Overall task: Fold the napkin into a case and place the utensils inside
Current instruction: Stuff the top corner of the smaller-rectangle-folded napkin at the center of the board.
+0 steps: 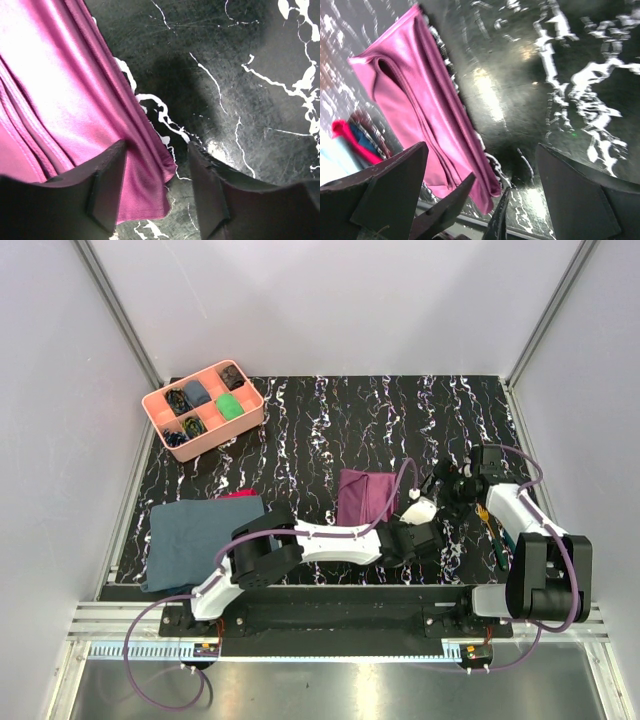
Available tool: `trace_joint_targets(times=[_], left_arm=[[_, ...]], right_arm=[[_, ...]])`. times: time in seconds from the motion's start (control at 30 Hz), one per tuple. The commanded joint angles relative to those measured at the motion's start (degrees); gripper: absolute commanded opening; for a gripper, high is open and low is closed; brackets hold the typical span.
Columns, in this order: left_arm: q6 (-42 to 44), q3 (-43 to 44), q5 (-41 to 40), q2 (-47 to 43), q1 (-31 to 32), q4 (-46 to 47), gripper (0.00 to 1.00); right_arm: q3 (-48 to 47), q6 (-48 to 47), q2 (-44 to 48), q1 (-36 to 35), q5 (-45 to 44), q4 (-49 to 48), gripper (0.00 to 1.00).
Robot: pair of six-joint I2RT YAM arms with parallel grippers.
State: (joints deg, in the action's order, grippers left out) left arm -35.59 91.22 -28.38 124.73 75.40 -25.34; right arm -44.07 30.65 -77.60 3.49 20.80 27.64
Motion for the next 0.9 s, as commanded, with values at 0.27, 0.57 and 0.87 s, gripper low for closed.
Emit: trace_joint_targets(times=[0.27,0.57,0.87], left_arm=[[-0.4,-2.3,-2.0,-4.5,-0.4,-1.6,0.19],[-0.7,-12.1,6.8,-15.1,-3.1,5.7,0.00],[-1.3,-14.0,8.7,-18.1,-4.0,5.9,0.00]], right_arm=[[1.4,-3.6,-4.0,0.0,12.8,-10.4,0.96],[1.1,-4.2,-10.5,-0.1,23.1,-16.2,0.95],[0.2,-1.9,-16.5,-1.9,24.6,-20.0,0.78]])
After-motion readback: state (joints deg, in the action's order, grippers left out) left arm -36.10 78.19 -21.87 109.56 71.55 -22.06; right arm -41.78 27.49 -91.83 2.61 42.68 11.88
